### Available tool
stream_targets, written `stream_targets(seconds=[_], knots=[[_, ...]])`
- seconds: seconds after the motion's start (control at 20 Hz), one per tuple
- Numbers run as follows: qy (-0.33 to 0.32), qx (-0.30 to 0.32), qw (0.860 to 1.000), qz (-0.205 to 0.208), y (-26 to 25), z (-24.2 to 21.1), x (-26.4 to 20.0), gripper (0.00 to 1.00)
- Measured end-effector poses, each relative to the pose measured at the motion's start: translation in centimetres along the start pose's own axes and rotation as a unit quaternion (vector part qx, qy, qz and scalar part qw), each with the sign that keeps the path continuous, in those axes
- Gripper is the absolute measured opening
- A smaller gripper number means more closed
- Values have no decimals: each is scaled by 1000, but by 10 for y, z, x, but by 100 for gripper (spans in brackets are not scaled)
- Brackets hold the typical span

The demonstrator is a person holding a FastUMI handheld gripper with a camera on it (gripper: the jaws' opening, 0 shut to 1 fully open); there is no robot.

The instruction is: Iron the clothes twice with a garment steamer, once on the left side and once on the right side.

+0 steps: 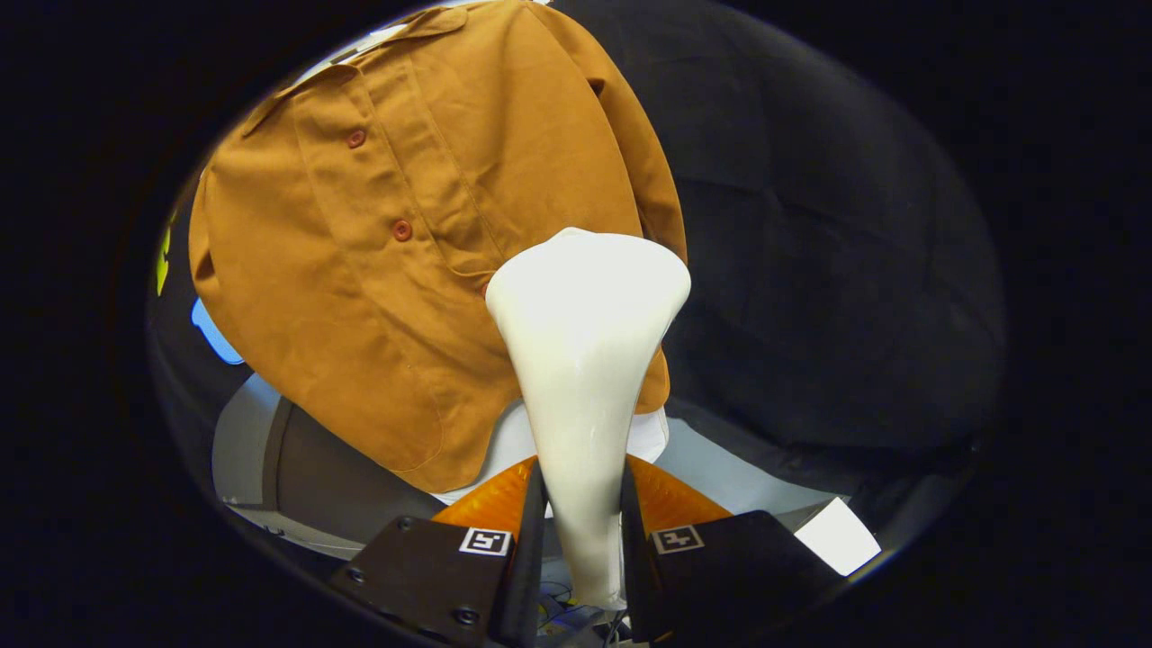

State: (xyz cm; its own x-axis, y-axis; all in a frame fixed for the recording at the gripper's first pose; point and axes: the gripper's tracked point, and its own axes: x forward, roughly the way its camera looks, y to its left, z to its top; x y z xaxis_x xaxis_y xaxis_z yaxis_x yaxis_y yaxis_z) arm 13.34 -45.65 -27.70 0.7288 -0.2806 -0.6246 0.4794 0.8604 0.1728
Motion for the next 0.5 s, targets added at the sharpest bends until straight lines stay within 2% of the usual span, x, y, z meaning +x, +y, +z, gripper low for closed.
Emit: stream_targets(seconds=[0.3, 0.5], knots=[[-88, -38, 995, 11, 57, 39, -76, 42], [-150, -64, 986, 37, 131, 58, -140, 42]])
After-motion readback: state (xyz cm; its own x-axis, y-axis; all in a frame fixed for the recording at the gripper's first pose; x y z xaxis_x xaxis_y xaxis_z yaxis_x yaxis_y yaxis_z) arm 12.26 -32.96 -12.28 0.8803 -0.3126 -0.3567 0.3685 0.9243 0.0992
